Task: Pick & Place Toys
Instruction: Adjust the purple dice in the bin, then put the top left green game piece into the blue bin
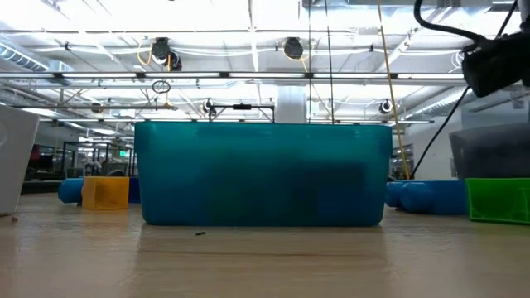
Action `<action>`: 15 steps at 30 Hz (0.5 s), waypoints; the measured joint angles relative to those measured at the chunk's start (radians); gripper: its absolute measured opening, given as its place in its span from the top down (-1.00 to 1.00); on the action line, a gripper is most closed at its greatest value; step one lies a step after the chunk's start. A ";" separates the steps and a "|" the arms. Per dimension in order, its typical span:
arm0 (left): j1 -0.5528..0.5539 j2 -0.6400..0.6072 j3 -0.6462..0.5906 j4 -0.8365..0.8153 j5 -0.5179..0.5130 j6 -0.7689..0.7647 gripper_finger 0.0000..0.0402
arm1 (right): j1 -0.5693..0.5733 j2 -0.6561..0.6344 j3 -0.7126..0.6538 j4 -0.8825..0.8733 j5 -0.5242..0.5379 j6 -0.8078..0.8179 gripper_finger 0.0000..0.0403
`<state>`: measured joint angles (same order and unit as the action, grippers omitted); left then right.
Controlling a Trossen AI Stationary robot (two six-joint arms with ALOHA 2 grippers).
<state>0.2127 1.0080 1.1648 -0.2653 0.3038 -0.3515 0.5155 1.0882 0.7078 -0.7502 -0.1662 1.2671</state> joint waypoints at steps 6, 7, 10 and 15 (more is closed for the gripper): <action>0.000 0.000 0.000 0.000 -0.010 -0.005 -0.34 | -0.027 0.000 0.000 -0.001 -0.004 -0.024 1.00; 0.000 0.000 0.000 0.000 -0.014 -0.009 -0.34 | -0.032 0.000 0.000 -0.002 -0.018 -0.033 1.00; 0.000 0.000 0.000 0.000 -0.017 -0.017 -0.34 | -0.041 -0.008 0.000 -0.001 -0.066 -0.049 1.00; 0.000 0.000 0.000 0.001 -0.017 -0.018 -0.34 | -0.044 -0.075 0.001 0.001 -0.073 -0.012 1.00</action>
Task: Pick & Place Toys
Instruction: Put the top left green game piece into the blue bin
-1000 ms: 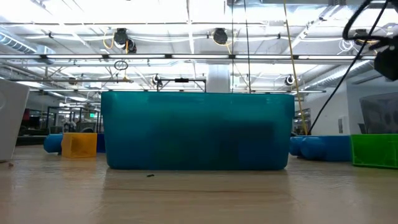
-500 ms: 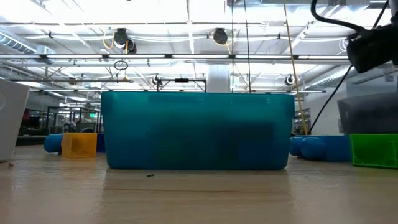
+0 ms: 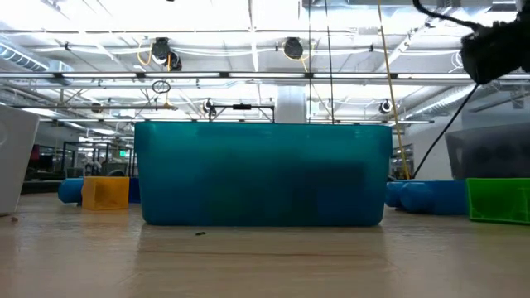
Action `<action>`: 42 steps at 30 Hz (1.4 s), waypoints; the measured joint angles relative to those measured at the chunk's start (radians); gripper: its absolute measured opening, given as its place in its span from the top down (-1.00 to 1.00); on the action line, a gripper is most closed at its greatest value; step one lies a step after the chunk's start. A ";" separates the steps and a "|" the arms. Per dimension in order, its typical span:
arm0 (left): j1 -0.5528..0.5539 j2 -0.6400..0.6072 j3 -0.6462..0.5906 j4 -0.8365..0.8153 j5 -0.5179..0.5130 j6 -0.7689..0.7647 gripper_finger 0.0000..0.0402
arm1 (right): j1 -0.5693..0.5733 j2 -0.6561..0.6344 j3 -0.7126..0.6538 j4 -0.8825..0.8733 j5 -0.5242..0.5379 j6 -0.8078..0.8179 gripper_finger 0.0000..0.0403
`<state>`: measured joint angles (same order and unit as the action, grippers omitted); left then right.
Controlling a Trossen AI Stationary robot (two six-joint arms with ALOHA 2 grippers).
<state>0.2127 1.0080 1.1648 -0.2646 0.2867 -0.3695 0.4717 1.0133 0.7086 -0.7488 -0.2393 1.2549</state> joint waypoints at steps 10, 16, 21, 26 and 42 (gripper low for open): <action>0.000 0.000 0.000 0.000 -0.001 0.016 -0.34 | -0.019 -0.182 0.001 0.250 0.286 0.048 1.00; 0.000 0.000 0.000 0.000 -0.031 0.023 -0.34 | -0.137 -0.194 0.002 0.486 0.395 -0.168 1.00; 0.000 0.000 0.000 -0.004 -0.056 0.052 -0.34 | -0.265 -0.128 0.002 0.667 0.386 -0.418 1.00; 0.000 0.000 0.000 -0.136 -0.124 0.106 -0.34 | -0.418 -0.007 0.002 0.857 0.240 -0.559 1.00; 0.000 0.279 -0.002 -0.578 -0.245 0.232 -0.34 | -0.659 0.175 0.002 1.288 -0.002 -0.816 0.94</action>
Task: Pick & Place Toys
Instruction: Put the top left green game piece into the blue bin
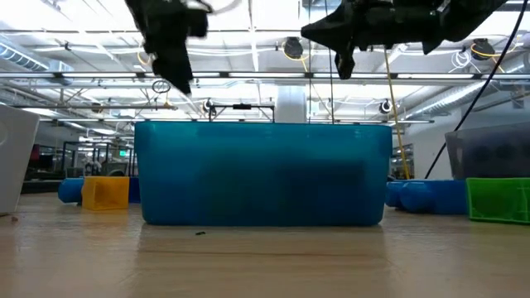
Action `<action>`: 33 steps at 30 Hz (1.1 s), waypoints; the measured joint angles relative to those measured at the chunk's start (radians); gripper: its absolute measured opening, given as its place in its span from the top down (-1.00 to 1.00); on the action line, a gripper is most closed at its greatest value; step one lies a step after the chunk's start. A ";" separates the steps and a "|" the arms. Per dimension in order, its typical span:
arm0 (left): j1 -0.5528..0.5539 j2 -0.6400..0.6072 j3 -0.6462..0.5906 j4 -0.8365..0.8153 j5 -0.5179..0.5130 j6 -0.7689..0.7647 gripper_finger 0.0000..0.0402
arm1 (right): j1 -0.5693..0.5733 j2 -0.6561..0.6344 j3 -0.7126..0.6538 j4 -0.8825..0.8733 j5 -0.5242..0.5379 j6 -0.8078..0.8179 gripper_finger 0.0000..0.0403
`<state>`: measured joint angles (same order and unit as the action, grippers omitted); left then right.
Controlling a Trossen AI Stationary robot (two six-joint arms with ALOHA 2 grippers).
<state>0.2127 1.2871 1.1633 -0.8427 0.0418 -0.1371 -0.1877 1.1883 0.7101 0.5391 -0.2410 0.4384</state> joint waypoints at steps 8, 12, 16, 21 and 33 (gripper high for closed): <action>-0.001 0.226 0.000 -0.040 0.009 0.099 -0.34 | -0.160 -0.017 0.000 0.002 -0.170 0.025 0.54; -0.006 0.307 0.000 -0.035 0.008 0.153 -0.34 | -0.211 -0.017 0.000 -0.022 -0.255 0.047 0.27; -0.012 0.376 0.000 -0.026 0.005 0.199 -0.34 | -0.225 -0.017 0.000 -0.067 -0.265 0.047 0.08; -0.014 0.440 0.001 -0.022 0.014 0.220 -0.34 | -0.225 -0.017 0.000 -0.119 -0.266 0.042 -0.04; -0.025 0.496 0.001 0.009 0.062 0.286 -0.31 | -0.225 -0.017 0.000 -0.141 -0.259 0.022 -0.05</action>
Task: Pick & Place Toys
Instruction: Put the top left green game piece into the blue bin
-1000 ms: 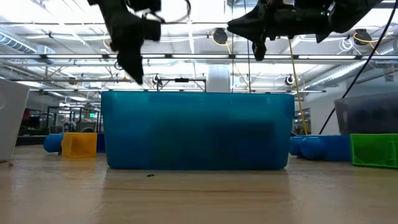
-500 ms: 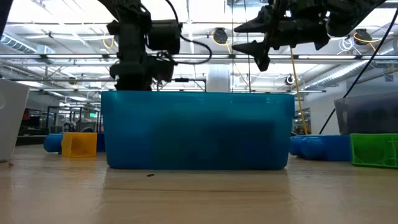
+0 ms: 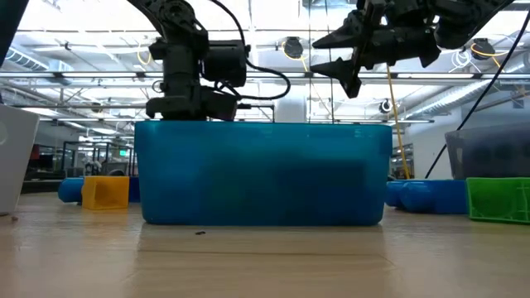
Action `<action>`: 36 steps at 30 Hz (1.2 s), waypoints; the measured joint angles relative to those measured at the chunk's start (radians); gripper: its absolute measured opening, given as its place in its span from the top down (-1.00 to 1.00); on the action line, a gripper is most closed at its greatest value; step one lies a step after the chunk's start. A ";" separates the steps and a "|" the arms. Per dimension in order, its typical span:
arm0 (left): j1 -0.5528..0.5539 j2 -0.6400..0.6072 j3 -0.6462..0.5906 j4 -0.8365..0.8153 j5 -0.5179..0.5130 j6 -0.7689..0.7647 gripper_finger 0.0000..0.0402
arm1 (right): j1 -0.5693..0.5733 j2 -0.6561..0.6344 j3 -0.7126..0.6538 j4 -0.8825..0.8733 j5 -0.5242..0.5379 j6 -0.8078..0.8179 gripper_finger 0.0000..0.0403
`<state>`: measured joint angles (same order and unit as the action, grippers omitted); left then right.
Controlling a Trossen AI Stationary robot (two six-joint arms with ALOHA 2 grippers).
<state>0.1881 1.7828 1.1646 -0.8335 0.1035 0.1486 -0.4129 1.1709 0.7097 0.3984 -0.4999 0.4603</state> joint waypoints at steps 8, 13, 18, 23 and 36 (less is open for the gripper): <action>0.008 0.000 -0.003 0.026 0.001 -0.017 0.19 | 0.000 0.000 0.000 -0.032 0.001 0.006 -0.02; 0.008 -0.004 -0.025 0.023 0.005 -0.019 0.43 | 0.000 0.000 0.000 -0.037 0.001 0.017 -0.02; 0.008 -0.002 -0.043 0.019 0.006 -0.023 0.38 | 0.000 0.000 0.000 -0.038 0.001 0.025 0.00; 0.008 0.000 -0.043 0.018 0.000 -0.033 0.17 | 0.000 0.000 0.000 -0.038 0.001 0.025 0.00; 0.008 -0.001 -0.043 0.023 -0.011 -0.048 0.51 | 0.000 0.000 0.000 -0.038 0.001 0.026 0.00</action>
<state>0.1959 1.7822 1.1217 -0.8102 0.0929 0.1009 -0.4126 1.1708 0.7097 0.3604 -0.4988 0.4858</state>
